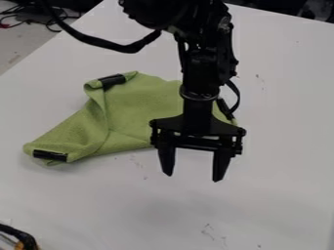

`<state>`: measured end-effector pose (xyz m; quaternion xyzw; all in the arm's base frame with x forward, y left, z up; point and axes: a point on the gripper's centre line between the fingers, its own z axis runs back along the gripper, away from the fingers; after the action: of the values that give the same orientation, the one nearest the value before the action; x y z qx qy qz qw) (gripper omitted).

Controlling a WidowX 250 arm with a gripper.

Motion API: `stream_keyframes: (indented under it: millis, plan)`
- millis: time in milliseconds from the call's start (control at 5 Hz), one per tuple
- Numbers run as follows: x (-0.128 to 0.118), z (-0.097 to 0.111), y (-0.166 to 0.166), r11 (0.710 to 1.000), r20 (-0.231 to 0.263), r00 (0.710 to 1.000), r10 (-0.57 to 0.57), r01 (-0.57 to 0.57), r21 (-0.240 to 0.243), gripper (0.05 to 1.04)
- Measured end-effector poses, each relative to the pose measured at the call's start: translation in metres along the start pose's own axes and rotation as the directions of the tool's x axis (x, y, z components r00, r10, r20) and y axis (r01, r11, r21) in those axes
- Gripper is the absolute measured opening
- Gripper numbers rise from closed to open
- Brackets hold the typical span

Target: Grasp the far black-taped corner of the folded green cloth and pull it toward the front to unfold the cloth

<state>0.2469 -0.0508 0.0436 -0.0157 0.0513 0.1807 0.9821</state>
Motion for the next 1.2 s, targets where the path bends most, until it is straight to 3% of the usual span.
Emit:
stream_keyframes:
  millis: [200, 600, 800, 1000, 1200]
  plan:
    - [-0.002, -0.006, 0.001, 1.0, -0.023, 1.0, -0.003, 0.003, 0.013, 1.0]
    - [0.021, 0.011, 0.026, 0.991, 0.024, 0.991, -0.134, 0.133, 0.027, 1.0]
    - [0.056, 0.038, 0.051, 0.955, 0.075, 0.953, -0.293, 0.287, 0.078, 1.0]
    - [0.1, 0.052, 0.076, 0.873, 0.09, 0.876, -0.474, 0.454, 0.179, 1.0]
    - [0.133, 0.057, 0.109, 0.864, 0.083, 0.873, -0.481, 0.457, 0.209, 1.0]
